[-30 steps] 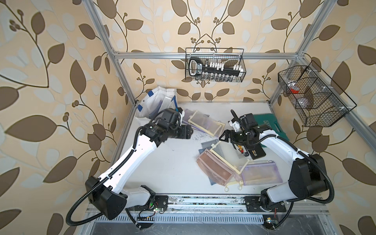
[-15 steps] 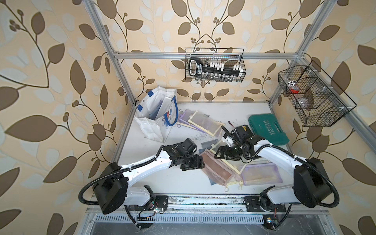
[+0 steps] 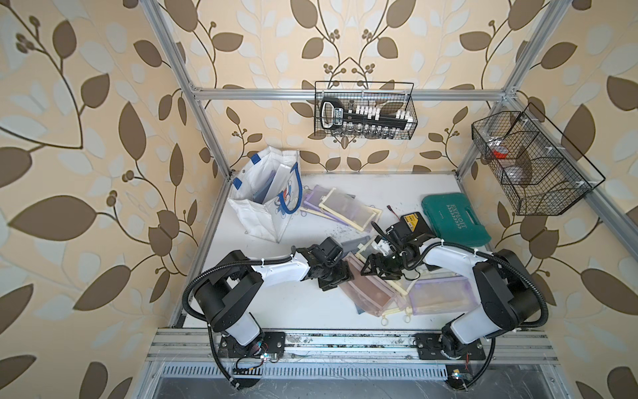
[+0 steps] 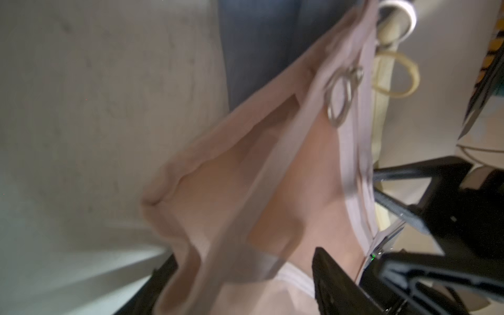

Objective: Put the pencil pouch into the canvas bag
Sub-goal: Pick up the pencil pouch.

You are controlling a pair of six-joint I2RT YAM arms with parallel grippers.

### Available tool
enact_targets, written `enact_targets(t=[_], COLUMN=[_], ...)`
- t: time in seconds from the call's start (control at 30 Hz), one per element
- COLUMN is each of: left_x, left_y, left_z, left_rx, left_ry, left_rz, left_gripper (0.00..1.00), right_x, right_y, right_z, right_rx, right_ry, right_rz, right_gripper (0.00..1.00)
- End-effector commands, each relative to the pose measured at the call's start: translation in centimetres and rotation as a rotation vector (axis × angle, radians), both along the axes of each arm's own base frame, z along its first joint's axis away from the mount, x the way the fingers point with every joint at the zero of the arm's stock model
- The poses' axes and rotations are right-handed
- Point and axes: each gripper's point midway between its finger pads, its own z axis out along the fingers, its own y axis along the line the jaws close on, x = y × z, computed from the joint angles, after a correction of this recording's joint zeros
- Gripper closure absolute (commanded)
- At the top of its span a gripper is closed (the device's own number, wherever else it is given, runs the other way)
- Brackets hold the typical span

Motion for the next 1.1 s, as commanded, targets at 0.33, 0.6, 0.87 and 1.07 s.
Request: enact_targets(t=[0.33,0.6,0.87,1.07], left_x=[3.8,5.8,8.6,12.1], left_y=[0.5,2.6,8.9,13.5], left_z=[2.2,9.3,21.9,31.3], left_rx=[-0.038,0.008,0.373,0.640], left_ry=[-0.109,-0.348,-0.679,-0.915], left_rz=[0.071,-0.057,-0.260,-0.228], left_gripper=[0.92,1.00,1.00,1.00], right_x=[0.3,2.4,5.8,7.3], right_y=[1.4,1.9,2.4,2.4], right_z=[1.0,5.2,13.7,17.8], right_rx=[0.065,0.078,0.100,0.094], right_ry=[-0.017,-0.136,-0.387,-0.472], right_rz=[0.020,0.046,0.041,0.041], right_gripper=[0.30,0.25,0.07,0.04])
